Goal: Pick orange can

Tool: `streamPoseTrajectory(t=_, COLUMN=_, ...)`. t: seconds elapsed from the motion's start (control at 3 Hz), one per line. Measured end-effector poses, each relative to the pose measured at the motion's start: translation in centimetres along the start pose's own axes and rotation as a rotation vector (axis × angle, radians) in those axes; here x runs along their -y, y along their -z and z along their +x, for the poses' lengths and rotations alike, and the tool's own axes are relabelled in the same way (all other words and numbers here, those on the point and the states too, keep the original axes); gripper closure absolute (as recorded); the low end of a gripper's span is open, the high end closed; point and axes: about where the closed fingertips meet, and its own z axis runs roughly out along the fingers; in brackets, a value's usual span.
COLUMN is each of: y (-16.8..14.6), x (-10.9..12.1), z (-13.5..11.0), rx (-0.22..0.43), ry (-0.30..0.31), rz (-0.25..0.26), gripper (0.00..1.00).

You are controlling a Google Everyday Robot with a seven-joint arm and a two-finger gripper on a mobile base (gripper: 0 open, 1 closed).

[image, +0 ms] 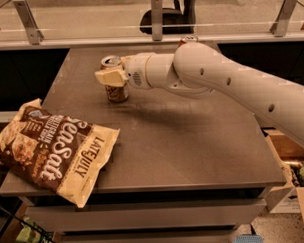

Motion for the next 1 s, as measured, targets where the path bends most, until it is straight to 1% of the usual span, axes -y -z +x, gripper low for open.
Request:
streamPoseTrajectory(t=0.33, y=-0.14, x=-0.19, z=-0.06, rx=0.000, ry=0.001, rz=-0.003, gripper=0.86)
streamPoseTrajectory(t=0.67, y=-0.28, x=-0.39, z=-0.13, rx=0.000, ry=0.002, rz=-0.007, gripper=1.00)
streamPoseTrajectory(t=1.0, y=0.06, x=-0.20, z=-0.62, rx=-0.004, ry=0.022, rz=-0.010, gripper=1.00)
